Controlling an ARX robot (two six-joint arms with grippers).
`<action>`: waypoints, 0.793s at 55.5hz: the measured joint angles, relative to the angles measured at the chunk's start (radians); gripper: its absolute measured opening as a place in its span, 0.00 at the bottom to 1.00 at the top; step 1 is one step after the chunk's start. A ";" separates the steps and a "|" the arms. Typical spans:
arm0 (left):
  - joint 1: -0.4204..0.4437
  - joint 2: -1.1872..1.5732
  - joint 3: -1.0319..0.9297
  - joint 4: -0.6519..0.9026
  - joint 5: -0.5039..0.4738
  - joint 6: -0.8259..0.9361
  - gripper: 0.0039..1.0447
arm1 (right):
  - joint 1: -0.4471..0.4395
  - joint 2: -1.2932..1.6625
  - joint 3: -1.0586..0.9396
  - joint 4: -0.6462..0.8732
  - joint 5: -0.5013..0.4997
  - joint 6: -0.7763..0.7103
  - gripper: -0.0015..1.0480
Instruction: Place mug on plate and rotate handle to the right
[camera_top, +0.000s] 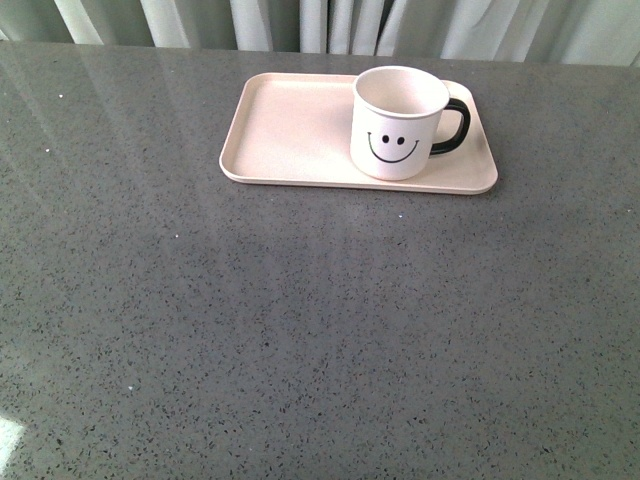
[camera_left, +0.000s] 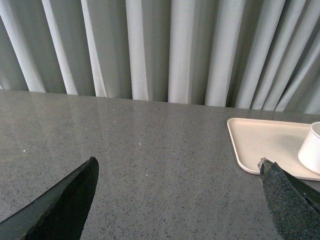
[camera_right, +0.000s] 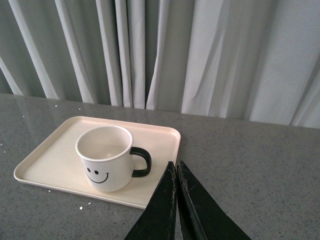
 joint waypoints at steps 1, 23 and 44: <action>0.000 0.000 0.000 0.000 0.000 0.000 0.91 | 0.000 -0.006 -0.012 0.001 0.000 0.000 0.02; 0.000 0.000 0.000 0.000 0.000 0.000 0.91 | 0.000 -0.291 -0.138 -0.179 0.000 0.000 0.02; 0.000 0.000 0.000 0.000 0.000 0.000 0.91 | 0.000 -0.601 -0.176 -0.434 0.000 0.000 0.02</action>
